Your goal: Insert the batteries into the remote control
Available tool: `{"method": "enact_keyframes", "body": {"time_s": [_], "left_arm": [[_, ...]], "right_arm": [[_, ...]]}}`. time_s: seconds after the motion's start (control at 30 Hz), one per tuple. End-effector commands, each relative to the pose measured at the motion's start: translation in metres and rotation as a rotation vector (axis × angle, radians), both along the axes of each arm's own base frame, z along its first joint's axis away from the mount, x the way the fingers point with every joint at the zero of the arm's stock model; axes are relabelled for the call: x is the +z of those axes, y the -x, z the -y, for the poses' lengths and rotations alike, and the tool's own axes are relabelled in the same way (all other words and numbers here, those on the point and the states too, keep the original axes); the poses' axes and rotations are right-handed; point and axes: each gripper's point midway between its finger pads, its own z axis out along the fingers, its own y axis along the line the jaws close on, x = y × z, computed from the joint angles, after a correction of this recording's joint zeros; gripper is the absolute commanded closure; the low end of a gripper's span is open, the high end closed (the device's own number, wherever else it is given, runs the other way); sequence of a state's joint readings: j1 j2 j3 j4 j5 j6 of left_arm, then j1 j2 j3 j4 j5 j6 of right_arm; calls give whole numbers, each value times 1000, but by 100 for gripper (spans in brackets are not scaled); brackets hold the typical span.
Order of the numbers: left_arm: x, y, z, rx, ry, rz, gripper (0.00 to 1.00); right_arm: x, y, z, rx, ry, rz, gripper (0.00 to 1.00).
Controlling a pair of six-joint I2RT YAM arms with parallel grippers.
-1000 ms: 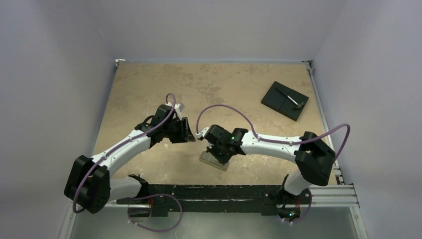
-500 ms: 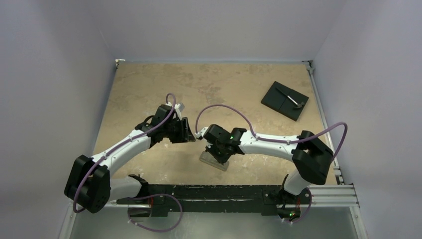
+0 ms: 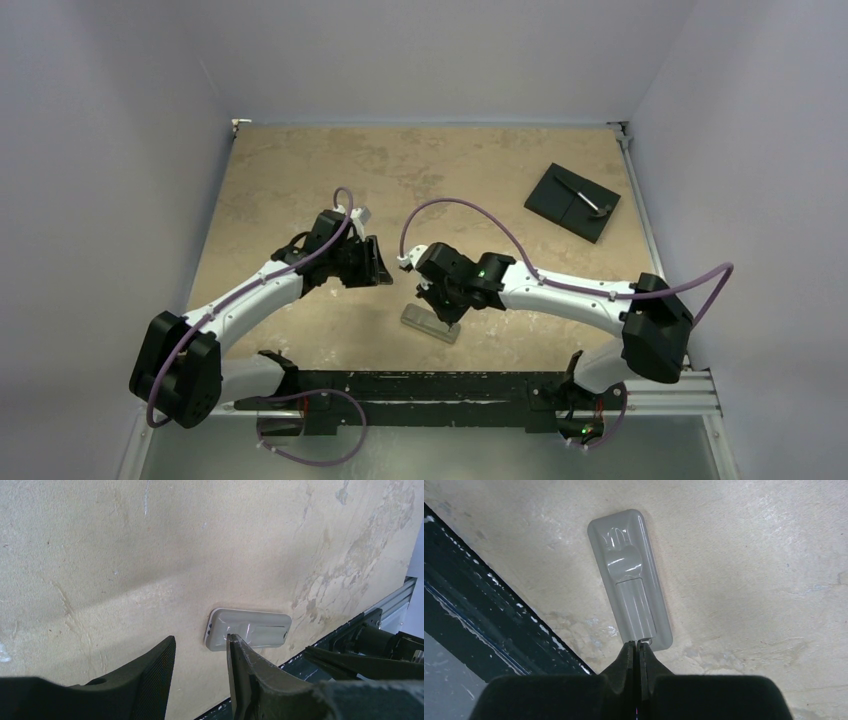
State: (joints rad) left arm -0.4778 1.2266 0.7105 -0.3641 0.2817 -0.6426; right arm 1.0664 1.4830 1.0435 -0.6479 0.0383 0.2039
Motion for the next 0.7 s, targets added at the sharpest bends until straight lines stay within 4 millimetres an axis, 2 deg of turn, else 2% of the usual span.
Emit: {"method": "enact_keyframes", "body": {"time_s": [0.0,0.2,0.67], "left_arm": [[22,-12,7,-9,43,62,58],[23,-12,6,-8,44,65,58],[21,-11,4,-5,32,63,59]], "right_arm": [[17,-2,-4,-30,-38,8,100],[5,1,-6,-44,-35,-17,100],[-42,5,-3,-62,45,-79,100]]}}
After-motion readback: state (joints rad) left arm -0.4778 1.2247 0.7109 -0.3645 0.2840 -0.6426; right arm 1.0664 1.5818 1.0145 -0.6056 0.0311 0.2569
